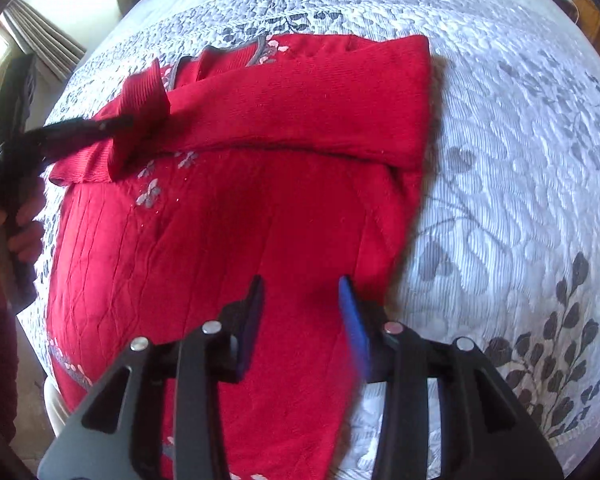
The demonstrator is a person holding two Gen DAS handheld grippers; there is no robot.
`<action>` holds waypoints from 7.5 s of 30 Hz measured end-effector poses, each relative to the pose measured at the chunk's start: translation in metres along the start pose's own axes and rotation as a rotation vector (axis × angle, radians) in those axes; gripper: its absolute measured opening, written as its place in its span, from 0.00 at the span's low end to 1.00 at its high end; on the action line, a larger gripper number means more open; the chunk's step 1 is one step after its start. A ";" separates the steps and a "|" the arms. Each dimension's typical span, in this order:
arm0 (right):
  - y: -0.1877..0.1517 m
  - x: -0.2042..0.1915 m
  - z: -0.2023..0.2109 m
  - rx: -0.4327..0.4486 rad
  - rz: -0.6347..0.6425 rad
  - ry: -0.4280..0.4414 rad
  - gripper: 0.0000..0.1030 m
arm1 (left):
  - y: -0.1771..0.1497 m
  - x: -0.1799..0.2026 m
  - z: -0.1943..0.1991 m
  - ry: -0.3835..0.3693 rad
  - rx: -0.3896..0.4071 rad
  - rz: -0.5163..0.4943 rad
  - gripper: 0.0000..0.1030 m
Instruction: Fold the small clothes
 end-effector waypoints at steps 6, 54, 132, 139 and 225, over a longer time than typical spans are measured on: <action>0.032 -0.030 -0.005 -0.019 0.002 0.066 0.38 | -0.010 -0.046 0.071 0.047 0.079 0.022 0.58; 0.078 -0.053 -0.023 -0.063 -0.005 0.016 0.42 | 0.008 0.022 -0.014 -0.078 -0.084 -0.061 0.55; 0.095 0.052 -0.021 -0.086 -0.153 0.031 0.14 | -0.029 -0.169 0.020 0.363 -0.078 0.172 0.55; 0.008 0.048 0.022 -0.092 -0.108 0.088 0.25 | -0.113 -0.130 0.062 0.285 -0.123 0.117 0.61; -0.037 0.055 0.041 -0.066 -0.126 0.284 0.30 | -0.172 -0.093 0.126 0.183 -0.063 0.063 0.44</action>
Point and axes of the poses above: each gripper's, at about its wrist camera, not at the fingertips, and z roughly against the way its jaws point, x to its right, y to its top, the point moved 6 cm from there along -z, roughly the way its jaws point, and after that the axes turned 9 degrees about -z, right-handed, at the moved point
